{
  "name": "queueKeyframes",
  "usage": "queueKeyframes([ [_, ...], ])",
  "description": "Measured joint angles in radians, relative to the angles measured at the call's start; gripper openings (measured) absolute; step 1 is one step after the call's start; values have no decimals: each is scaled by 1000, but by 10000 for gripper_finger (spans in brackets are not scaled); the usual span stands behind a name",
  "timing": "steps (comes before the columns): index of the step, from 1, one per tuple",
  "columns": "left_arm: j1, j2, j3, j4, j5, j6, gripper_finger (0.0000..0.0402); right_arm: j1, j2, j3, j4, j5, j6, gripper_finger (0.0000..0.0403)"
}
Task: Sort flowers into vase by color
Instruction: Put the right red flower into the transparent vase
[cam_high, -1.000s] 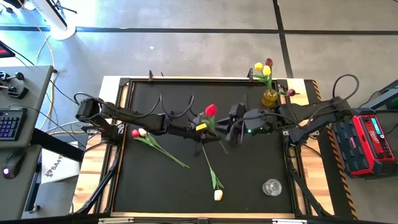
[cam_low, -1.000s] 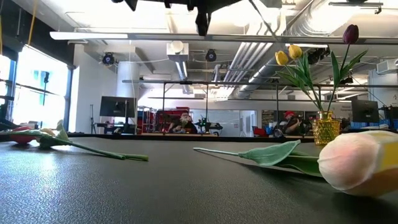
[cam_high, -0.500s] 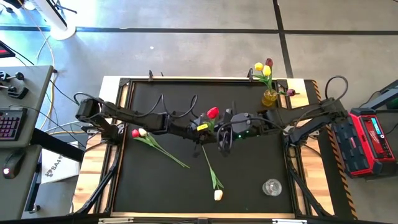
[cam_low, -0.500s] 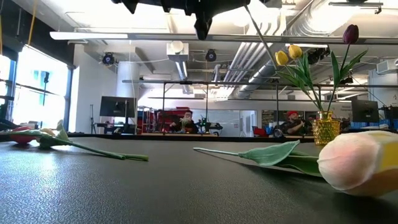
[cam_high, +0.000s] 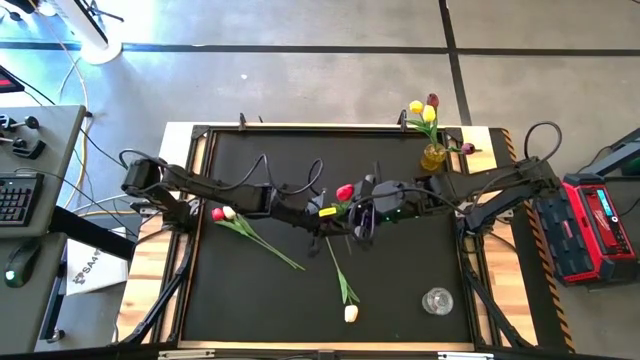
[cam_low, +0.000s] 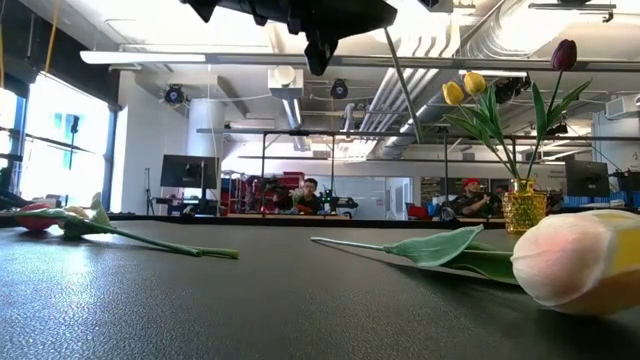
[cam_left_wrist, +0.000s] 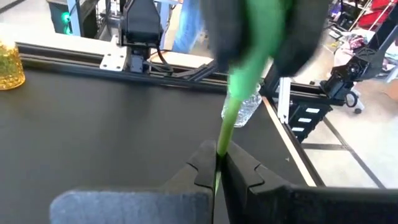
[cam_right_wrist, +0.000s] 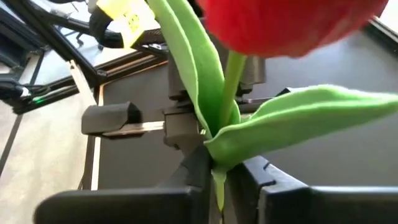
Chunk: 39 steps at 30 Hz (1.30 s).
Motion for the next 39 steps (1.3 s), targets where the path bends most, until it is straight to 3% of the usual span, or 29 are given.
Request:
queueKeyframes([
  [4,-1,1,-1,-1,0,-36,2,-1,-1,1,-21,-10,1,6],
  [9,0,0,0,-15,-10,-79,26,0,-1,1,-48,-8,19,3],
  [12,3,0,0,-75,-24,-105,48,3,0,5,-120,54,60,3],
  [18,3,0,0,-202,-50,-143,81,50,0,85,-437,230,176,1],
  [27,2,0,0,-192,-59,-145,85,190,-87,128,-664,387,307,1],
  [32,2,0,0,-149,-64,-144,85,323,-168,127,-749,493,428,0],
  [39,7,0,0,-131,-93,-143,85,534,-233,127,-772,483,463,0],
])
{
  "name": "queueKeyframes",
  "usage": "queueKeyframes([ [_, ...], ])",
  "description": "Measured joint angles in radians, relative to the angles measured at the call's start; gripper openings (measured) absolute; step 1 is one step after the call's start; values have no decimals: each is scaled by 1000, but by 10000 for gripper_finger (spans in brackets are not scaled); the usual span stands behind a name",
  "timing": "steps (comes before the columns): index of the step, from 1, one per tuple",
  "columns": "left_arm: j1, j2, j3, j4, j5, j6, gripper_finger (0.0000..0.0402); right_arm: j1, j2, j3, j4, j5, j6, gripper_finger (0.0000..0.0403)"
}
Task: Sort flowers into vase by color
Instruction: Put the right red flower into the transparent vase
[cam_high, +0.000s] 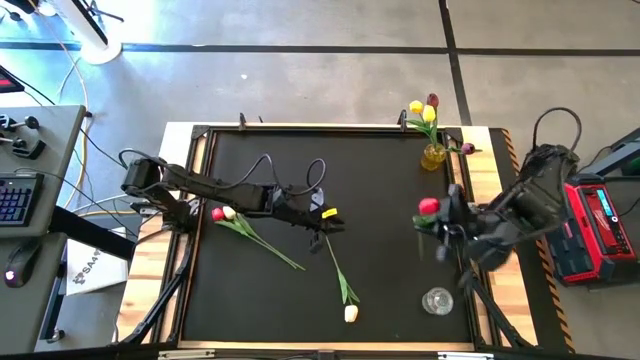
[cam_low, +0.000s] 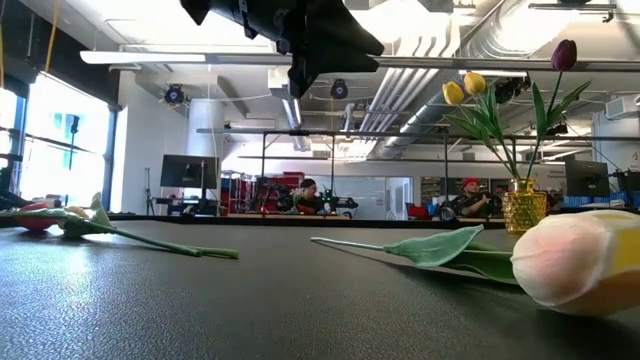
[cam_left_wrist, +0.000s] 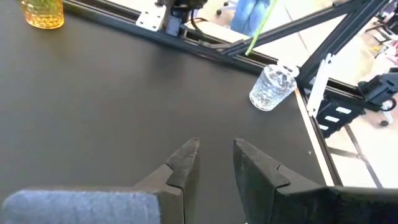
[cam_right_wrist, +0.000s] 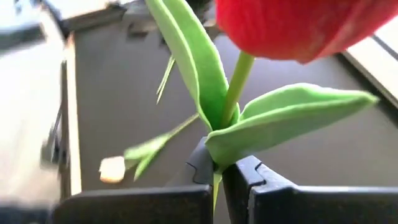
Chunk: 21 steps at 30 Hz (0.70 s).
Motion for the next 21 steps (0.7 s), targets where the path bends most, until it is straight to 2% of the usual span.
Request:
queueKeyframes([
  [2,5,0,0,16,-2,0,85,51,-2,0,-47,-54,-4,0],
  [6,12,0,0,59,-21,0,85,117,4,-1,-152,-235,94,0],
  [9,18,0,0,84,-25,0,85,147,5,-1,-175,-274,230,0],
  [12,22,0,0,90,-48,0,85,195,5,-1,-106,-210,215,0],
  [16,22,0,0,91,-60,-1,85,290,5,-1,-15,-39,103,0],
  [21,22,0,0,92,-60,-52,85,420,5,-2,-25,134,126,0],
])
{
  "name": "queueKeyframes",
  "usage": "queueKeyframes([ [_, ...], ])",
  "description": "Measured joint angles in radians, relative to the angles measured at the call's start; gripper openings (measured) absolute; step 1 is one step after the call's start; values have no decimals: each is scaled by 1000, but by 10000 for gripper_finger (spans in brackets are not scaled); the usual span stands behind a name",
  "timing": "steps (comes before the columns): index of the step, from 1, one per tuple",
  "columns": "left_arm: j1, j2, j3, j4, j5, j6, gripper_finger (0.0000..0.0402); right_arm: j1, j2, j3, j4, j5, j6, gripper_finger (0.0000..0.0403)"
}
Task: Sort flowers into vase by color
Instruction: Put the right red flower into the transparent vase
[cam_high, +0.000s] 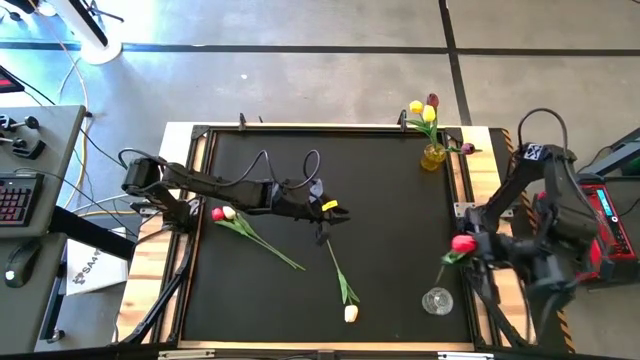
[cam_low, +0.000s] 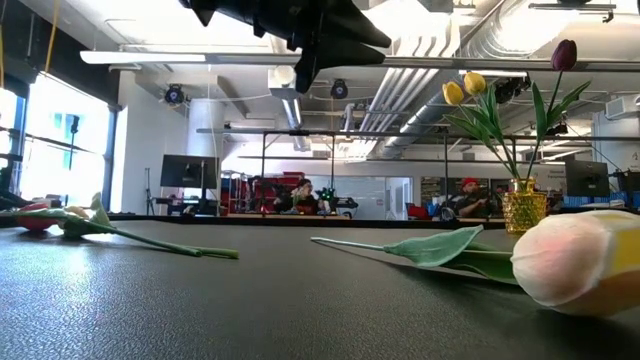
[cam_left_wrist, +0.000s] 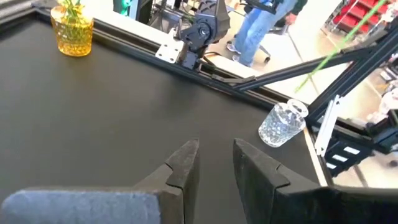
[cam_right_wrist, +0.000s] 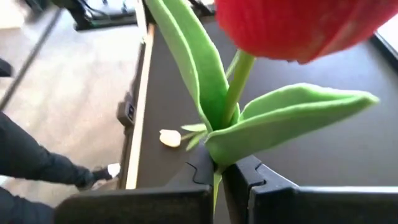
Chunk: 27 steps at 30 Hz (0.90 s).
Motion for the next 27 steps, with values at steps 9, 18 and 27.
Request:
queueKeyframes([
  [9,-1,0,0,0,-8,-74,85,224,-1,-145,16,152,256,0],
  [18,-2,0,0,1,-61,-131,85,305,-1,-192,24,168,344,0],
  [27,-29,0,0,0,-114,-149,85,312,34,-192,15,179,321,3],
])
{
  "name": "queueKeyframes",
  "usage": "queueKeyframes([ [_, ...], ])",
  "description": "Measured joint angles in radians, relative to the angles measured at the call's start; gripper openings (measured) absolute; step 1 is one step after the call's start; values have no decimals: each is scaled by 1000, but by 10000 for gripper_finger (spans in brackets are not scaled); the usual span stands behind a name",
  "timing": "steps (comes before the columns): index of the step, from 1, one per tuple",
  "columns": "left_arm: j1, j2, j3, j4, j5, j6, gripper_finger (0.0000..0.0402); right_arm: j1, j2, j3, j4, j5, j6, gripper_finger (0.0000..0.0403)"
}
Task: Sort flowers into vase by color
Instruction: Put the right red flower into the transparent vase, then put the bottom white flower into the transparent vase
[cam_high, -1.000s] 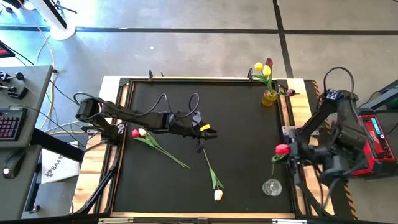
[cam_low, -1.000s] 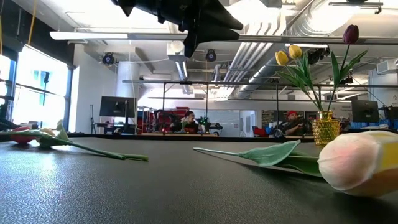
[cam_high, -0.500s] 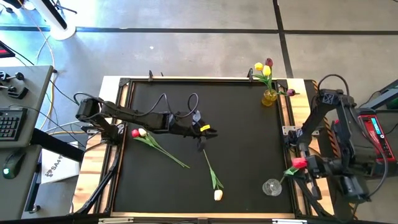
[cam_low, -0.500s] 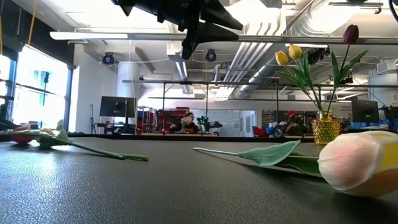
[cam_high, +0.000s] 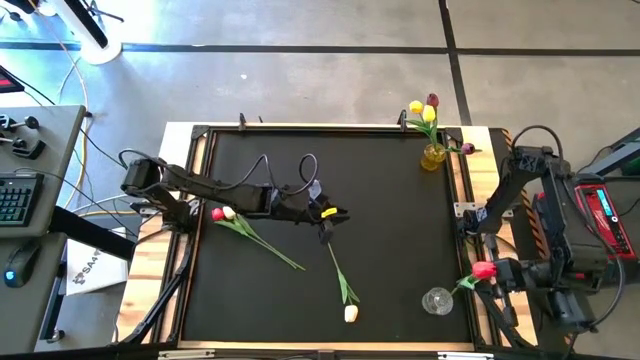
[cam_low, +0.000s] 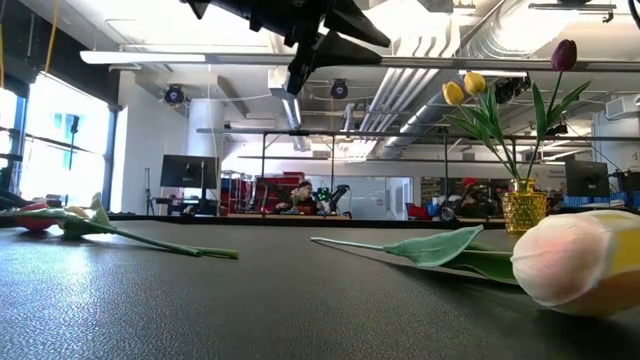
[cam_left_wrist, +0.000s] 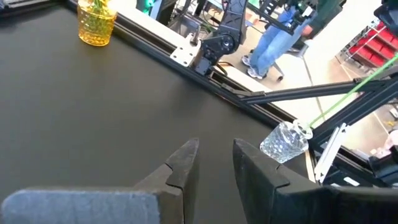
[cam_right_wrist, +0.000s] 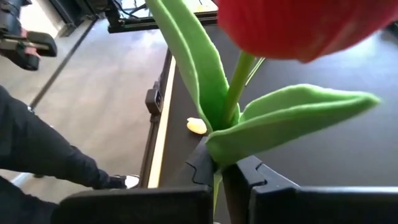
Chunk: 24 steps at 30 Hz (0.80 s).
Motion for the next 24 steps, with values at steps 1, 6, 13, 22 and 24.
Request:
queueKeyframes([
  [1,0,0,0,0,0,4,85,0,7,0,-4,0,0,7],
  [6,4,0,0,0,-21,9,85,0,41,0,-12,0,28,46],
  [13,4,0,0,0,-23,9,85,0,64,0,-45,-12,233,121],
  [22,4,0,0,0,-85,10,85,0,64,0,-47,-273,382,170],
  [24,5,0,0,0,-104,10,85,0,64,0,-48,-318,390,171],
])
